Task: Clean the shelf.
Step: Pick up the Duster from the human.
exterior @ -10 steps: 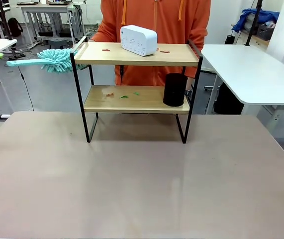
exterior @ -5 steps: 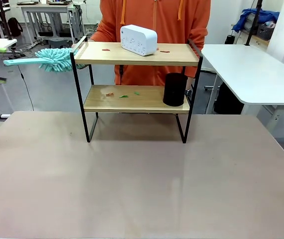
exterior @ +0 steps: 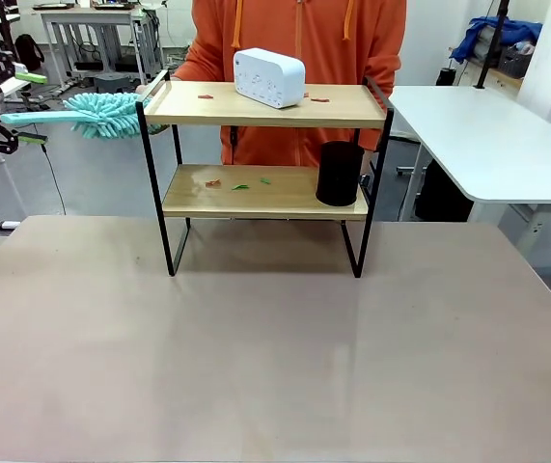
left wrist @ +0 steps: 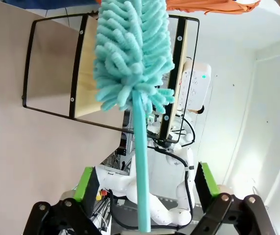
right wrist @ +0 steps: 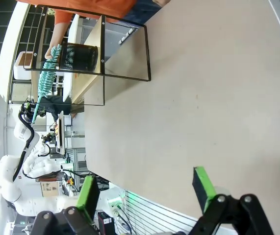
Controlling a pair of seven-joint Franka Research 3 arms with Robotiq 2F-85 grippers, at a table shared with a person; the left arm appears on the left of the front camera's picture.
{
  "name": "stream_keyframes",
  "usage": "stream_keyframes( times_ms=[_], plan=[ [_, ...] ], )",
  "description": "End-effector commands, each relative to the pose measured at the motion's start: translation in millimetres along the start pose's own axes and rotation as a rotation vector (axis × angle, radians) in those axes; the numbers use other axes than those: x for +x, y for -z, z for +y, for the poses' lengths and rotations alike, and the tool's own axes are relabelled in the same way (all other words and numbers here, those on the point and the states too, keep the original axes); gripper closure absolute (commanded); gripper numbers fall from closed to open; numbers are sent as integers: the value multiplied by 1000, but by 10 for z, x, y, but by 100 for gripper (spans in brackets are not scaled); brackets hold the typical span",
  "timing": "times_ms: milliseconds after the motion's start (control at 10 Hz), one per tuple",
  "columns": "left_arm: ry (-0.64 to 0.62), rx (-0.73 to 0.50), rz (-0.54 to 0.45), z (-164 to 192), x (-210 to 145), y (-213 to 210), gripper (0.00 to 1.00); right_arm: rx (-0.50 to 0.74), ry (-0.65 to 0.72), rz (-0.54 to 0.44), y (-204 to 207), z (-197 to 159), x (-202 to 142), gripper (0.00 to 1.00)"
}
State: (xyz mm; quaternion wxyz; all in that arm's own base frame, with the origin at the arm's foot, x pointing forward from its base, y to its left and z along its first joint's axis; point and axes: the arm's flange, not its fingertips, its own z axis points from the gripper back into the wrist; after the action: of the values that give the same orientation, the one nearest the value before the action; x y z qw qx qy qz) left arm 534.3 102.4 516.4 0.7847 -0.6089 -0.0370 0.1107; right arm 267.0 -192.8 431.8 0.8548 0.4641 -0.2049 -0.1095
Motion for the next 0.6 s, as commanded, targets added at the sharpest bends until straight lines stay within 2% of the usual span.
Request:
stream_keyframes(
  times_ms=[0,500],
  plan=[
    [-18,-8,-8,-75,-50,28,0,20,-27,-12,11,-3,10,0],
    [-54,12,91,-30,-115,215,0,20,-27,-12,11,-3,10,0]
  ],
)
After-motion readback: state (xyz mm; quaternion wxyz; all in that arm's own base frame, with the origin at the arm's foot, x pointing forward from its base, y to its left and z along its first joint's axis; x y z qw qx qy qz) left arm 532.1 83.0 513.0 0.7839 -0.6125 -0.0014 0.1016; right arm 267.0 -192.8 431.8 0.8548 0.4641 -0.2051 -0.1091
